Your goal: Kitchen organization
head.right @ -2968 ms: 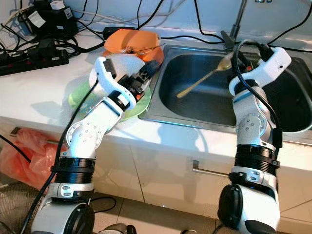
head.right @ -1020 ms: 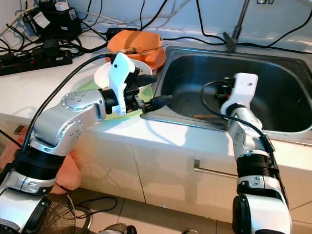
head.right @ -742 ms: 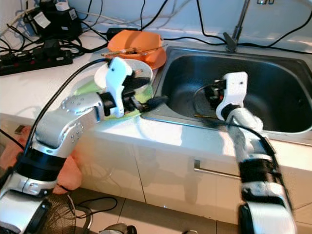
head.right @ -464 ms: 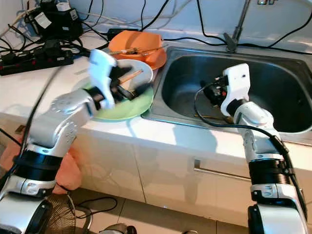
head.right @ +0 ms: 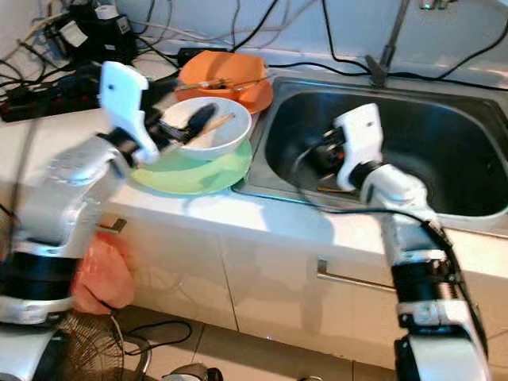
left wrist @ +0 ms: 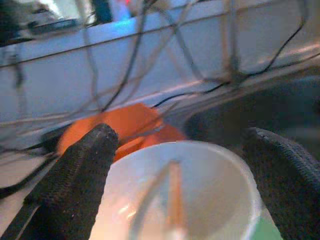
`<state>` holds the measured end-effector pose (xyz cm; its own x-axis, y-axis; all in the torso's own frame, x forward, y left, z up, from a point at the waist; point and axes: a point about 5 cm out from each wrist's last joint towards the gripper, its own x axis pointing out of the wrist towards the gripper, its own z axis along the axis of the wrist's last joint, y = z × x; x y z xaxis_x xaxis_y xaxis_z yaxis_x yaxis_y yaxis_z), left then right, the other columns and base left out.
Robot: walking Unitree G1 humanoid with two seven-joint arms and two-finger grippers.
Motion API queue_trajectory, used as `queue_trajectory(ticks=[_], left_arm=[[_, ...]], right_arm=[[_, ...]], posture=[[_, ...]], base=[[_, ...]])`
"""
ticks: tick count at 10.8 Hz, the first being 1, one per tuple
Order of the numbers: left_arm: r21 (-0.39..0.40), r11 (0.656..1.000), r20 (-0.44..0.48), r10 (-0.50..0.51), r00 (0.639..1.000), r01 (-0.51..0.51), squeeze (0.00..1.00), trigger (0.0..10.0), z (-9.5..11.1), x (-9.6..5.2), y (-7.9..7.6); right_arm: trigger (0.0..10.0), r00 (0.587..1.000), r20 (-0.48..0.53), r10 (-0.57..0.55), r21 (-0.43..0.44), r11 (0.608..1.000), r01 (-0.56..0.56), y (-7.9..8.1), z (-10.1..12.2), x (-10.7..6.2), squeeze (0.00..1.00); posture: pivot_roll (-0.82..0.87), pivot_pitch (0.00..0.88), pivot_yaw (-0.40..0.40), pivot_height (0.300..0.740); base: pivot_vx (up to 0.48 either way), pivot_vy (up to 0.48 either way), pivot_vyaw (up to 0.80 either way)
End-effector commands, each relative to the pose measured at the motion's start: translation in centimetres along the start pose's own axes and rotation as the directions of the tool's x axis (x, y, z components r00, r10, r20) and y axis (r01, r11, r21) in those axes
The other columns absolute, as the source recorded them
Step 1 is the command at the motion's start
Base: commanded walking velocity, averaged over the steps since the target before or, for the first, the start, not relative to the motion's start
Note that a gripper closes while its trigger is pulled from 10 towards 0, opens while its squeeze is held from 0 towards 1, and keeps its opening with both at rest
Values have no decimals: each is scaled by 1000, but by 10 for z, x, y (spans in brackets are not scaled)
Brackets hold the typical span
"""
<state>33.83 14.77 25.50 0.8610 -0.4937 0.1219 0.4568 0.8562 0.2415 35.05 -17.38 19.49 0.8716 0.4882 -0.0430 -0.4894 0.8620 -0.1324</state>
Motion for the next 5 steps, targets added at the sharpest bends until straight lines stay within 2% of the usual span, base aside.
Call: queue_trajectory(ticks=[1,2,4,5], left_arm=[[15,1000,-27,16,1000,-16,0,10000,0,-4,5],[35,999,-104,-9,994,13,0,10000,-4,-4,11],[36,998,-151,-37,988,43,0,10000,-2,-2,21],[6,999,-174,-50,983,52,0,10000,-2,-2,26]], right_arm=[[10000,1000,8,23,12,1000,-23,4,2,1,1000],[10000,1000,16,8,51,999,-9,6,1,4,0],[10000,999,51,10,103,995,-15,14,8,4,0],[10000,999,52,5,123,992,-11,16,7,3,0]], posture=[[192,0,23,740],[199,0,21,740],[197,0,25,740],[183,0,31,740]], base=[[0,0,0],[0,0,0],[0,0,0],[0,0,0]])
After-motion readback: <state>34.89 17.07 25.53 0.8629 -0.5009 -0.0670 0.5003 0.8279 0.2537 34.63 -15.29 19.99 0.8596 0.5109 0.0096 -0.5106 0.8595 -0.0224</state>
